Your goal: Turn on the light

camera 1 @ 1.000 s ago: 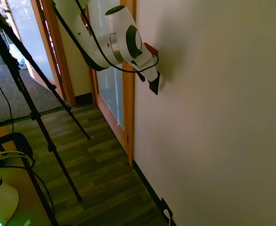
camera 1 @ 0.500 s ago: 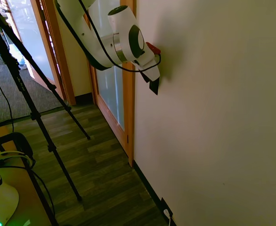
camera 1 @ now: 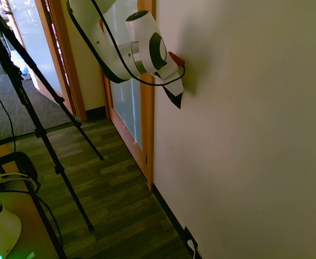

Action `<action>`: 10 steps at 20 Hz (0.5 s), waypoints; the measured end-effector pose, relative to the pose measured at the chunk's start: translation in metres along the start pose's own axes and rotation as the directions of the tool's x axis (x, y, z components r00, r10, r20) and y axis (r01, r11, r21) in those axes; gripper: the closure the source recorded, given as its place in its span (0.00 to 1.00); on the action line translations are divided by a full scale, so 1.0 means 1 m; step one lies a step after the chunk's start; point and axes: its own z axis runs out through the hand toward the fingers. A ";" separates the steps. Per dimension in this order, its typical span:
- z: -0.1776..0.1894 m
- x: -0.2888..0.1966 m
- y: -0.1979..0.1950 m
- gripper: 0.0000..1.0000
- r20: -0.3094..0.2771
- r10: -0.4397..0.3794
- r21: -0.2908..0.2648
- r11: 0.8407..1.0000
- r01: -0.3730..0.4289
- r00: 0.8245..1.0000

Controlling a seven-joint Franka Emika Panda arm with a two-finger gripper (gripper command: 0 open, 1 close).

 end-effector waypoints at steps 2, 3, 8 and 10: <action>-0.001 0.000 0.000 1.00 -0.002 0.005 0.000 1.000 -0.005 1.000; -0.002 0.001 0.000 1.00 -0.002 0.008 0.001 1.000 -0.008 1.000; -0.026 0.005 -0.004 1.00 -0.020 0.021 0.030 0.999 -0.020 1.000; -0.038 0.007 -0.005 1.00 -0.028 0.024 0.046 0.999 -0.022 0.999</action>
